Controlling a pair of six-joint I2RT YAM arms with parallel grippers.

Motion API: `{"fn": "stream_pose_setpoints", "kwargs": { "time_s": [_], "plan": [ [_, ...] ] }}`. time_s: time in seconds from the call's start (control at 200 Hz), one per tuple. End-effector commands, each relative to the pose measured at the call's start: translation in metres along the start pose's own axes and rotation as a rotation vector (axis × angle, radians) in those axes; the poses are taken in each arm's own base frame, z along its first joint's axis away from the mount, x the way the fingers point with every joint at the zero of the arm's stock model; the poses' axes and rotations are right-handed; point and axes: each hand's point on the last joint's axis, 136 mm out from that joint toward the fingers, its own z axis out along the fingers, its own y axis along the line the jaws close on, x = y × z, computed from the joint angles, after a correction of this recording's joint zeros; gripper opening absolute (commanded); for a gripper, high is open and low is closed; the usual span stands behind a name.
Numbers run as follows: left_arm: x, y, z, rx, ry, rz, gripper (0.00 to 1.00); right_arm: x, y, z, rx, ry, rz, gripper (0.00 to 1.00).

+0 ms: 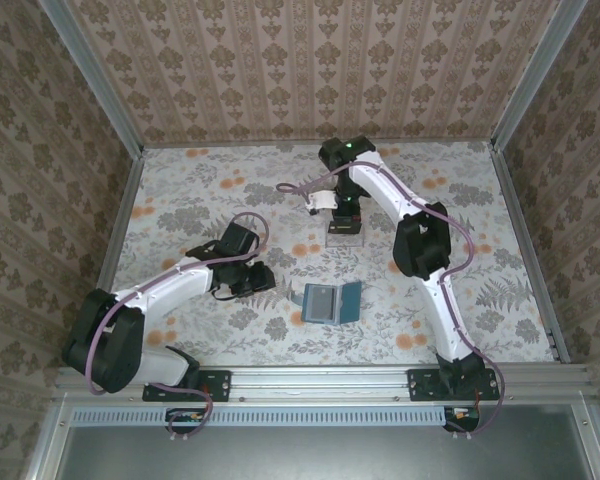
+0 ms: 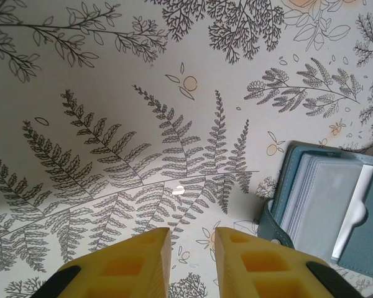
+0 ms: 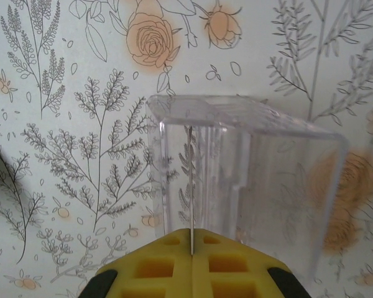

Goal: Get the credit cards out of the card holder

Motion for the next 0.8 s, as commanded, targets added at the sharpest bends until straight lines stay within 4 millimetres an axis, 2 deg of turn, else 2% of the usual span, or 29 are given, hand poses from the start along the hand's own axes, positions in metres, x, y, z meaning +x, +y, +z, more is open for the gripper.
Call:
{"fn": "stream_pose_setpoints", "kwargs": {
  "time_s": [0.0, 0.43, 0.55, 0.675, 0.795],
  "plan": [
    [0.003, 0.005, 0.001, -0.004, 0.015, 0.013, 0.25, -0.001, 0.014, 0.009, -0.078, 0.005, -0.023, 0.00],
    [0.002, 0.010, 0.000, -0.005, 0.016, 0.000, 0.26, -0.001, 0.033, 0.034, -0.204, 0.027, 0.005, 0.00],
    [0.003, 0.011, -0.001, -0.006, 0.017, -0.001, 0.26, -0.005, 0.036, 0.033, -0.216, 0.016, 0.001, 0.00],
    [0.003, 0.011, -0.002, -0.003, 0.012, -0.003, 0.26, -0.005, 0.033, 0.032, -0.199, 0.020, 0.003, 0.19],
    [0.002, 0.012, -0.003, -0.002, 0.007, -0.001, 0.26, -0.007, 0.023, 0.022, -0.143, 0.015, 0.005, 0.22]
  ]
}}
